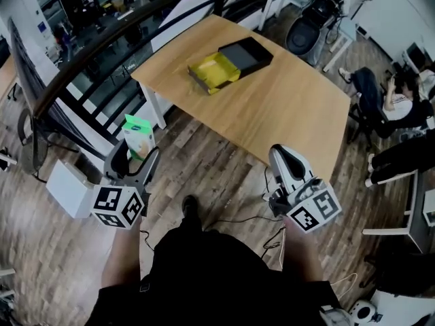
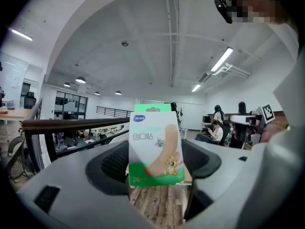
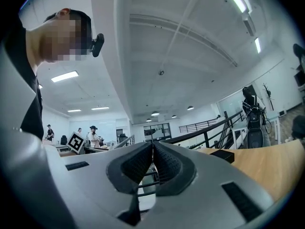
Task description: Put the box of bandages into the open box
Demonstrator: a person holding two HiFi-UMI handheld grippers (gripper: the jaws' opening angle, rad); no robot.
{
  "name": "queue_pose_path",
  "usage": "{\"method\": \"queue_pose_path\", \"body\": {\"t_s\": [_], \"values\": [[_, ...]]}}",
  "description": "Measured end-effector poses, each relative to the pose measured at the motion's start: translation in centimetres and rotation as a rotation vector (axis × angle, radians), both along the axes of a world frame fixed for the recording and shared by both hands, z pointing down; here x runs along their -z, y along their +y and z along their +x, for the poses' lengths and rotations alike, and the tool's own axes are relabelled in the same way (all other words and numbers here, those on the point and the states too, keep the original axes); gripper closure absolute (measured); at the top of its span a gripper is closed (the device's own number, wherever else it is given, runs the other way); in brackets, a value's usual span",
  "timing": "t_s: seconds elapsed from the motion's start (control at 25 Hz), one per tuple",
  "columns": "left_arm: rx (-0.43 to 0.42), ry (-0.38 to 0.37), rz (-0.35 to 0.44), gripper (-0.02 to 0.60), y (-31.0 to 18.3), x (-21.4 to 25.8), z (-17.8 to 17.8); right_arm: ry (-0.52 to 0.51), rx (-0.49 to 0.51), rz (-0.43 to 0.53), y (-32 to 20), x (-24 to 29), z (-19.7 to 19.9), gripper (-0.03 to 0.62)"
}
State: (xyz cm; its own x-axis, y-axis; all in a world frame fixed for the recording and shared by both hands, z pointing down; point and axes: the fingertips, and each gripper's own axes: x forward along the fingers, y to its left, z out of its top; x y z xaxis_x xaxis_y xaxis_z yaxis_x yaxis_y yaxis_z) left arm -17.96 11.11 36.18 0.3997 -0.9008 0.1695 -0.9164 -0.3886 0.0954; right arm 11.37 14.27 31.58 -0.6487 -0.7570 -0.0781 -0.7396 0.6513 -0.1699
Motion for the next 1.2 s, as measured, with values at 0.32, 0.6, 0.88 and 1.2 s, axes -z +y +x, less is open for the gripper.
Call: {"method": "queue_pose_path", "body": {"t_s": [0.32,0.6,0.88,1.2], "values": [[-0.042,0.017,-0.001,0.232,-7.9,-0.1,-2.7,0.020,-0.033,-0.010,-7.4,0.6,-3.6,0.556],[-0.075,0.034,0.014,0.232,-11.7,0.3,-4.9,0.040,-0.068,0.011,-10.6,2.1,-5.8,0.556],[-0.065,0.050,0.016,0.232,-13.8,0.1,-6.8,0.050,-0.083,0.020,-12.2,2.9,-6.9,0.557],[-0.080,0.044,0.017,0.232,-15.0,0.2,-6.3,0.044,-0.104,0.025,-13.3,3.3,-5.9,0.556]]}}
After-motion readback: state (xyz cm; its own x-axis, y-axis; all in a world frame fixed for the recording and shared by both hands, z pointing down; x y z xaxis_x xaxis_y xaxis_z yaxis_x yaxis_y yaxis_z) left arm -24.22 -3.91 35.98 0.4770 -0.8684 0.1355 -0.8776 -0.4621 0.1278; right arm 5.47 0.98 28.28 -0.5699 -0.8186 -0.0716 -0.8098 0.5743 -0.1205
